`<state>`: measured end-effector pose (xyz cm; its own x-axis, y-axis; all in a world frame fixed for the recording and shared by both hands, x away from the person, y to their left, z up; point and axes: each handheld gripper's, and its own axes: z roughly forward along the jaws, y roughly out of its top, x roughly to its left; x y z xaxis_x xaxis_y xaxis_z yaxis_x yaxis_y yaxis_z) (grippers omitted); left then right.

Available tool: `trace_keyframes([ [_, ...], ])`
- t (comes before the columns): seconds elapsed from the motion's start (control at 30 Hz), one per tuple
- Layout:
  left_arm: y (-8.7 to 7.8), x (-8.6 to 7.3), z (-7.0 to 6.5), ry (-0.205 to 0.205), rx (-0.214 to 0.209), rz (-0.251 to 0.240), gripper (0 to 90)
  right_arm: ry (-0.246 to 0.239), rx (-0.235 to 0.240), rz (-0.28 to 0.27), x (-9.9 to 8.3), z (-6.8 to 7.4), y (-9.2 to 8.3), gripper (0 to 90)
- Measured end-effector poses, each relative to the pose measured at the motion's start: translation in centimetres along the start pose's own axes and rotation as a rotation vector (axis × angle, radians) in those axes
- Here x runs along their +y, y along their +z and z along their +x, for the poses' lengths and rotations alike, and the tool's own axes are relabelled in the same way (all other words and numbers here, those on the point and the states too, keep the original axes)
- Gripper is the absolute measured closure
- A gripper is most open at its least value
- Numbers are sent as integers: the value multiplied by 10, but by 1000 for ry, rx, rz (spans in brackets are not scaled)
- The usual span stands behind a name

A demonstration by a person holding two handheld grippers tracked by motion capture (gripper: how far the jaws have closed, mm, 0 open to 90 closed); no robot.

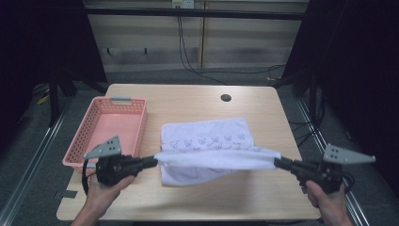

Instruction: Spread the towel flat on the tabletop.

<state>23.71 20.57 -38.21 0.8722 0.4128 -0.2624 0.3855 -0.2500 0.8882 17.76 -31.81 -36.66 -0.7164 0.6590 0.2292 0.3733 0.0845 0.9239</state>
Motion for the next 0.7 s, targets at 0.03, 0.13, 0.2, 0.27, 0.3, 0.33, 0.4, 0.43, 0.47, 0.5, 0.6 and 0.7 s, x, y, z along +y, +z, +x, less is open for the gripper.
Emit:
trace_keyframes([
  [0.03,-1,-12,-7,-7,-19,13,889,-1,1,15,-9,6,-3,885],
  [0.13,-2,-39,-25,1,-60,75,888,12,3,71,-42,28,-12,884],
  [0.2,-1,-50,-35,-1,-94,136,885,34,9,92,-56,37,-18,856],
  [0.27,-2,-57,-40,0,-119,183,841,30,-6,106,-65,45,-26,706],
  [0.3,-5,-59,-39,-4,-109,182,805,40,-20,91,-67,45,-29,681],
  [0.33,-7,-59,-37,-12,-124,169,785,40,-35,72,-67,43,-32,641],
  [0.4,-14,-57,-30,-7,-112,140,754,49,-64,34,-67,33,-35,606],
  [0.43,-15,-54,-25,-24,-108,125,712,54,-69,36,-66,27,-33,604],
  [0.47,-14,-53,-22,-26,-100,113,666,38,-87,52,-66,21,-28,601],
  [0.5,-11,-51,-17,-24,-79,111,669,31,-100,68,-66,17,-23,600],
  [0.6,9,-50,0,-74,-58,108,677,31,-105,135,-68,-2,6,600],
  [0.7,42,-48,21,-66,-33,185,646,29,-103,218,-71,-24,43,605],
])
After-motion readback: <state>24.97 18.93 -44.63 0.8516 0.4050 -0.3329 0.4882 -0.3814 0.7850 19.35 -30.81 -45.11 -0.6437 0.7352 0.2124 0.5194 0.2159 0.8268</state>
